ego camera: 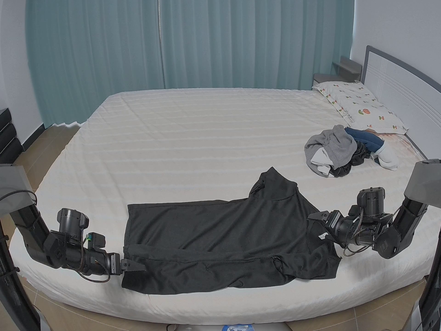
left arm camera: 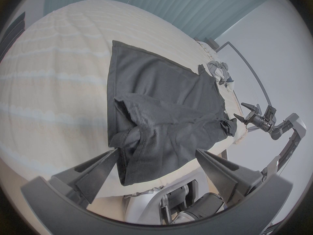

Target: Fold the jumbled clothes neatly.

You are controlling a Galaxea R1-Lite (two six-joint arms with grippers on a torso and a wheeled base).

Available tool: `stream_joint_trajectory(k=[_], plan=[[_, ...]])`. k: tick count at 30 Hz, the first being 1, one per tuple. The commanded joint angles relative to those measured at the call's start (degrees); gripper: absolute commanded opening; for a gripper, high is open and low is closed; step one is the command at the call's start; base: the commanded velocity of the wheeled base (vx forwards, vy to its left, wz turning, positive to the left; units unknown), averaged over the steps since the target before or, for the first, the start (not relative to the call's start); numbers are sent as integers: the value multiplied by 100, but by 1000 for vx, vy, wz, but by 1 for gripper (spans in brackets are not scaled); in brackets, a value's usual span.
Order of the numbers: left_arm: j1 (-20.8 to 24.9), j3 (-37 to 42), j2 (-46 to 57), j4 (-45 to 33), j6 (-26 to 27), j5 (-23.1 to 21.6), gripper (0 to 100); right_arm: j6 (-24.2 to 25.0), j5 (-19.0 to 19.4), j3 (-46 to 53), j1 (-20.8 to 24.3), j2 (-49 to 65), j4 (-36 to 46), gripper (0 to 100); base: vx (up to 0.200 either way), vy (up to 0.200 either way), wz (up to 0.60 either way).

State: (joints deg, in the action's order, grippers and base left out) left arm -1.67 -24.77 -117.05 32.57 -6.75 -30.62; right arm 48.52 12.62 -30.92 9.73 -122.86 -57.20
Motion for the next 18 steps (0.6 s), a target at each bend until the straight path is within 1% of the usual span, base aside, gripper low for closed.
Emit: stream_joint_trajectory(k=[1, 3, 6, 9, 12, 14, 18], plan=[[-105, 78, -151, 12, 43, -49, 100, 0, 4, -2, 3, -10, -2, 100, 0, 0, 0], [-88, 69, -169, 12, 69, -58, 100, 0, 4, -2, 3, -10, -2, 100, 0, 0, 0], [-53, 148, -213, -5, 333, -84, 100, 0, 4, -2, 3, -10, -2, 100, 0, 0, 0], [9, 201, -274, 3, 464, -75, 100, 0, 4, -2, 3, -10, -2, 100, 0, 0, 0], [105, 210, -318, 3, 473, -67, 100, 0, 4, -2, 3, -10, -2, 100, 0, 0, 0], [299, 271, -318, 3, 482, -23, 100, 0, 4, -2, 3, -10, -2, 100, 0, 0, 0], [413, 324, -283, 12, 473, -23, 100, 0, 4, -2, 3, -10, -2, 100, 0, 0, 0]])
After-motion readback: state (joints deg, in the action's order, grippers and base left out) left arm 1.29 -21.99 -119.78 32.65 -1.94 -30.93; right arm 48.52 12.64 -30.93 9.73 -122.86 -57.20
